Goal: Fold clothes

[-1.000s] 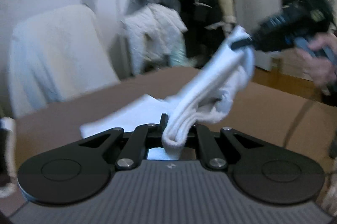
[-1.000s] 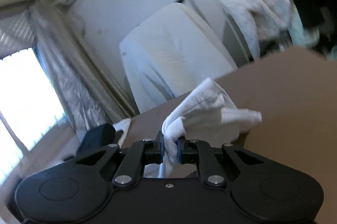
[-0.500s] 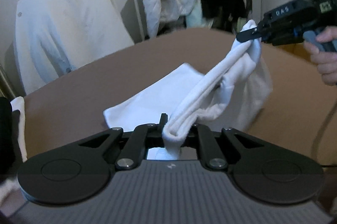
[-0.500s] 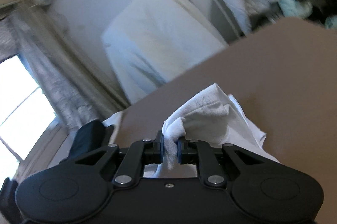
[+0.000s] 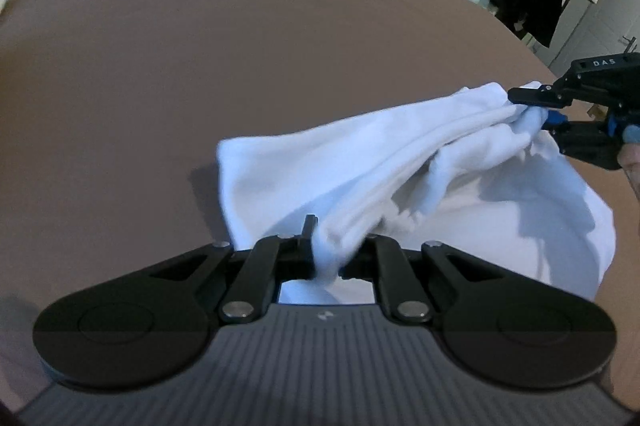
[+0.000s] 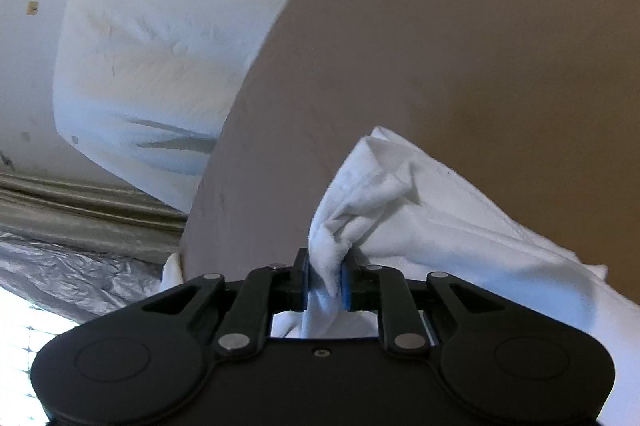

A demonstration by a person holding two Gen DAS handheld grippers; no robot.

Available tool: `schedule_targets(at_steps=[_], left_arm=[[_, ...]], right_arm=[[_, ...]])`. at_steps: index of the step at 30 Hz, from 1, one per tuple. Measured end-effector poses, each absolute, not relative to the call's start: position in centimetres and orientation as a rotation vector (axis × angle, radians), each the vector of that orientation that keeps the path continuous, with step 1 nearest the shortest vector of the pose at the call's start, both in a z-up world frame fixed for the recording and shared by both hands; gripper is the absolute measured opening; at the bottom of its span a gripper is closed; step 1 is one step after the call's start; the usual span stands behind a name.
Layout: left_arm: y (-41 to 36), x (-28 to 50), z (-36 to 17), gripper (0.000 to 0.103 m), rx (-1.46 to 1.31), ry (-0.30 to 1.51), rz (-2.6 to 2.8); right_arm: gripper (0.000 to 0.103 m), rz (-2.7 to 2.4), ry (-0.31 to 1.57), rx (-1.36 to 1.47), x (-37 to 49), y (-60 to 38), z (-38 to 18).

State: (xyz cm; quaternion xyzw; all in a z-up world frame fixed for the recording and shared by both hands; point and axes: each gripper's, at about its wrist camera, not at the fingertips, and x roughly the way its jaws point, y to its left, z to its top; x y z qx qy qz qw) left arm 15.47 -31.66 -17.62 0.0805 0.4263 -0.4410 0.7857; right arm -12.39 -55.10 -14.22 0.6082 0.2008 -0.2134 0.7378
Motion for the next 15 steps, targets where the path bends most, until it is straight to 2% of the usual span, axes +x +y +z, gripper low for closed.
schedule_targets(at_steps=[5, 6, 7, 8, 9, 11, 12, 13, 14, 15], left_arm=[[-28.2, 15.4, -14.2, 0.008, 0.011, 0.820, -0.923], [-28.1, 15.6, -14.5, 0.008, 0.018, 0.833, -0.909], [-28.5, 16.1, -15.6, 0.009, 0.045, 0.871, -0.889], [-28.8, 16.5, -16.6, 0.014, 0.073, 0.910, -0.868], [-29.1, 16.9, -17.6, 0.017, 0.102, 0.939, -0.843], [-28.5, 16.6, -18.7, 0.024, 0.170, 0.870, -0.740], [-27.8, 15.8, -18.4, 0.027, 0.183, 0.769, -0.687], [-26.6, 15.2, -18.1, 0.039, 0.143, 0.702, -0.673], [-25.4, 14.6, -17.7, 0.056, 0.104, 0.635, -0.658], [-24.4, 14.1, -17.4, 0.062, 0.063, 0.584, -0.655]], right_arm=[[0.020, -0.374, 0.489, 1.208, -11.0, -55.2, -12.0], [0.021, -0.350, 0.514, 1.196, -10.6, -55.3, -11.7], [0.028, -0.349, 0.558, 1.194, -10.2, -55.5, -11.5], [0.034, -0.349, 0.601, 1.192, -9.9, -55.7, -11.4], [0.035, -0.345, 0.628, 1.192, -9.7, -55.8, -11.1], [0.044, -0.308, 0.551, 1.210, -10.9, -55.9, -9.7], [0.053, -0.294, 0.520, 1.202, -11.4, -55.9, -9.0], [0.055, -0.295, 0.520, 1.135, -11.7, -55.4, -8.1], [0.055, -0.296, 0.520, 1.068, -12.1, -54.9, -7.2], [0.055, -0.297, 0.528, 0.996, -12.3, -54.3, -6.4]])
